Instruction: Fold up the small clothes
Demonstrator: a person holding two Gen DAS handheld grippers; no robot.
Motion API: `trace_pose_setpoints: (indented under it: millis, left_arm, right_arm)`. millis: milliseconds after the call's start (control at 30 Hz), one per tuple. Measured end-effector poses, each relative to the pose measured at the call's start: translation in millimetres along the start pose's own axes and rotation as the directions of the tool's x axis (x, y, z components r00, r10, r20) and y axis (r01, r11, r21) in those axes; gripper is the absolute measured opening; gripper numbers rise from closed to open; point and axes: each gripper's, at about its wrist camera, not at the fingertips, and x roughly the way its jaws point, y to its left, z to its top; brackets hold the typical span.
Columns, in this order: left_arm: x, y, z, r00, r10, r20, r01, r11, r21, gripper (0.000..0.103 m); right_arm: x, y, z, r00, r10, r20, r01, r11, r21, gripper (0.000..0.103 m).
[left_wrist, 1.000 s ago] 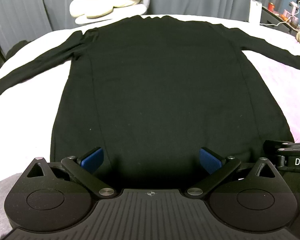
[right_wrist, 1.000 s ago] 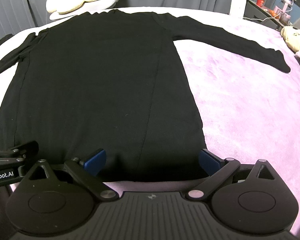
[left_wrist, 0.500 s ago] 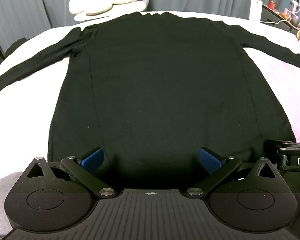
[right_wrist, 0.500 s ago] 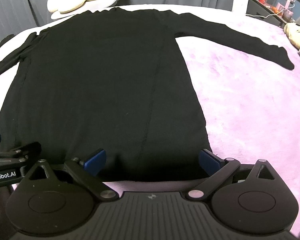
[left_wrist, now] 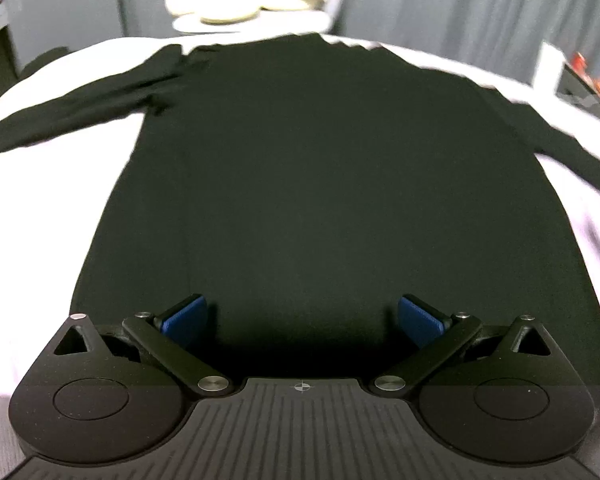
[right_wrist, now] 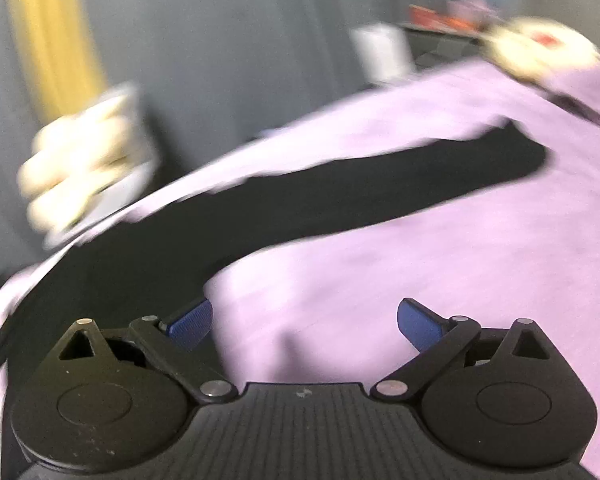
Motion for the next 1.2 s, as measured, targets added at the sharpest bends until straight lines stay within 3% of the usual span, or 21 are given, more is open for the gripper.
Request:
trace_pose_setpoints:
  millis: [100,133,267,367,433,500,567,667,733,800,867,933,1033,1100,1133,1167,1200]
  left_arm:
    - [19.5,6.8,15.3,0.999,0.029,0.027,-0.028,0.999,-0.042,0.103]
    - [25.7,8.2,19.5,0.999,0.033,0.032,-0.032,0.998,-0.052,0.103]
    - [43.8,12.2,29.5,0.998,0.033,0.054,-0.028,0.995,-0.098,0.103]
    - [49.9,11.6,31.7,0.997,0.037,0.073,-0.028,0.993,-0.116,0.103]
    - [52.2,10.4,31.2,0.996,0.046,0.073,-0.038,0.993,-0.11,0.103]
    - [54.2,8.4,30.0,0.996,0.053,0.07,-0.047,0.995,-0.088,0.103]
    - [53.4,7.7,28.0,0.995,0.06,0.075,-0.055,0.996,-0.068,0.103]
    - [54.0,6.0,28.0,0.995,0.067,0.067,-0.064,0.996,-0.059,0.103]
    - [54.6,6.7,28.9,0.996,0.066,0.06,-0.062,0.996,-0.06,0.103]
    - [55.1,8.1,30.6,0.997,0.06,0.052,-0.056,0.996,-0.067,0.103]
    - [55.3,9.7,31.4,0.997,0.054,0.047,-0.051,0.996,-0.076,0.103]
    - [55.2,10.4,32.8,0.998,0.048,0.039,-0.045,0.996,-0.076,0.103]
    - [54.7,13.7,35.4,0.999,0.028,0.024,-0.026,0.997,-0.068,0.103]
    - [50.7,19.3,38.2,1.0,0.006,0.014,-0.005,0.997,-0.081,0.103]
    - [46.6,22.8,39.1,1.0,-0.003,0.019,0.005,0.995,-0.097,0.103]
    - [41.2,26.9,40.6,0.999,-0.011,0.033,0.015,0.993,-0.113,0.103]
    - [35.3,30.8,43.2,0.998,-0.02,0.054,0.026,0.992,-0.121,0.103]
  right_arm:
    - [37.1,-62.9,39.6,0.998,-0.04,0.047,0.027,0.968,0.249,0.091]
    - [47.3,-81.3,48.2,0.997,-0.053,0.052,0.033,0.944,0.329,0.083]
    - [79.3,-145.3,62.6,0.993,-0.09,0.075,0.026,0.795,0.606,0.05]
    - [88.0,-166.3,66.6,0.983,-0.104,0.152,-0.027,0.736,0.676,0.048]
    - [96.3,-170.1,70.6,0.976,-0.138,0.168,-0.015,0.728,0.685,0.047]
    - [104.7,-171.1,74.0,0.968,-0.177,0.177,0.01,0.733,0.681,0.039]
    - [107.7,-168.2,78.7,0.963,-0.217,0.16,0.06,0.751,0.658,0.013]
    - [100.5,-157.6,93.6,0.963,-0.226,0.149,0.096,0.798,0.595,0.003]
    - [82.2,-129.3,100.4,0.962,-0.164,0.218,0.037,0.872,0.489,0.003]
    - [61.3,-83.5,102.9,0.956,-0.063,0.285,-0.03,0.951,0.309,0.003]
    - [39.0,-22.4,92.8,0.942,0.131,0.31,-0.169,0.98,0.1,0.003]
    - [19.8,35.7,68.2,0.907,0.328,0.265,-0.317,0.945,-0.084,0.003]
    - [5.1,109.2,7.7,0.833,0.545,0.094,-0.513,0.825,-0.236,0.005]
    - [9.1,142.5,-33.8,0.79,0.609,-0.062,-0.603,0.756,-0.254,0.013]
    - [13.7,155.2,-51.4,0.774,0.615,-0.148,-0.631,0.734,-0.252,0.033]
    - [16.9,161.7,-64.0,0.769,0.611,-0.189,-0.639,0.73,-0.241,0.046]
    - [19.0,159.8,-71.1,0.765,0.618,-0.181,-0.644,0.734,-0.217,0.047]
